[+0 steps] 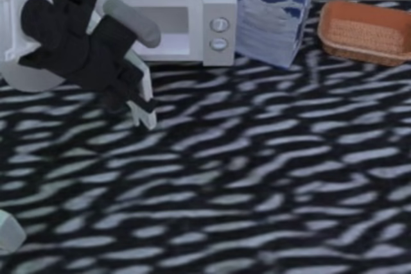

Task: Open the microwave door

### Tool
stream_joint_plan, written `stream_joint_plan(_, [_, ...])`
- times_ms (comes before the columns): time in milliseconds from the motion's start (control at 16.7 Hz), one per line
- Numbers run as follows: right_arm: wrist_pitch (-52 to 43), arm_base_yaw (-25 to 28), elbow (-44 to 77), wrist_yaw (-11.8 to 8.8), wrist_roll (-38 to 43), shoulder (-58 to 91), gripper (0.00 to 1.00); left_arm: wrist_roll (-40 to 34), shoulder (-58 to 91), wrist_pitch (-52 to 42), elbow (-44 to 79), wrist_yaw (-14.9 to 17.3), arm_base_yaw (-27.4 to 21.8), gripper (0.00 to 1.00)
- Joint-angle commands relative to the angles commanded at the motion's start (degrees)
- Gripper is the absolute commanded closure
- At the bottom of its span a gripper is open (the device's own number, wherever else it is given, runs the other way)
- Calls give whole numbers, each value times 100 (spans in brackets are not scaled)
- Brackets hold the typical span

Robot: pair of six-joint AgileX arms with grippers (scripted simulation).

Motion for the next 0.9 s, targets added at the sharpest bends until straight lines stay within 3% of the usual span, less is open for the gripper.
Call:
stream_joint_plan(180, [0, 0, 0, 0, 0, 0, 0, 255, -116, -3, -30, 140, 107, 100])
stream_joint_plan(900, [0, 0, 0, 0, 0, 0, 0, 262, -121, -3, -31, 144, 112, 100])
